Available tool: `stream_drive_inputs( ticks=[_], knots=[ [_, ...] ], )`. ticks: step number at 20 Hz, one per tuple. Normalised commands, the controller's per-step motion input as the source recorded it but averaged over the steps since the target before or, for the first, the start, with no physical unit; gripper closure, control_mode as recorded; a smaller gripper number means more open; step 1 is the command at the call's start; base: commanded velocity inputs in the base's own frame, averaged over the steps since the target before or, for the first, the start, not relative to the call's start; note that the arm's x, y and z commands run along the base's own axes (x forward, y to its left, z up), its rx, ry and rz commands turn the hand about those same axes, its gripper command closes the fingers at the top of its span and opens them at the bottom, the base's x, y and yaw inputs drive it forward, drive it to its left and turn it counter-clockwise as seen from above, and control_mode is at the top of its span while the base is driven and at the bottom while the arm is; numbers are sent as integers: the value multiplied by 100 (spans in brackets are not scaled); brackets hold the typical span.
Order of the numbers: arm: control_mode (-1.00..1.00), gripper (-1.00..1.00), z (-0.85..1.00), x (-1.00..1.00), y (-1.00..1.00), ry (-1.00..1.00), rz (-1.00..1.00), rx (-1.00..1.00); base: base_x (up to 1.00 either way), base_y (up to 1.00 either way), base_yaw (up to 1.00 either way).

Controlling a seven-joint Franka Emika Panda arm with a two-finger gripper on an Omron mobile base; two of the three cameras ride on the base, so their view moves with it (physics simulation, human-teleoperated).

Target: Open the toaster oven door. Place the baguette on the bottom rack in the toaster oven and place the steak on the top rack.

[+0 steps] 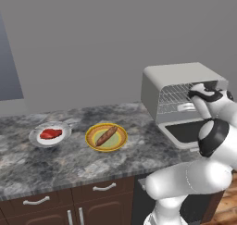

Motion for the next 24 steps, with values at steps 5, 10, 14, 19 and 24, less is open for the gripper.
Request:
stream_drive_inputs(
  ticks=[5,10,14,19,24],
  knots=[
    [-100,100,-10,31,0,-4,0,0,0,0,0],
    [-100,100,-6,29,0,-4,0,0,0,0,0],
    [-100,100,-25,28,0,-1,0,0,0,0,0],
    [-100,100,-29,26,0,0,0,0,0,0,0],
    [-100,100,-21,27,0,-1,0,0,0,0,0]
  ],
)
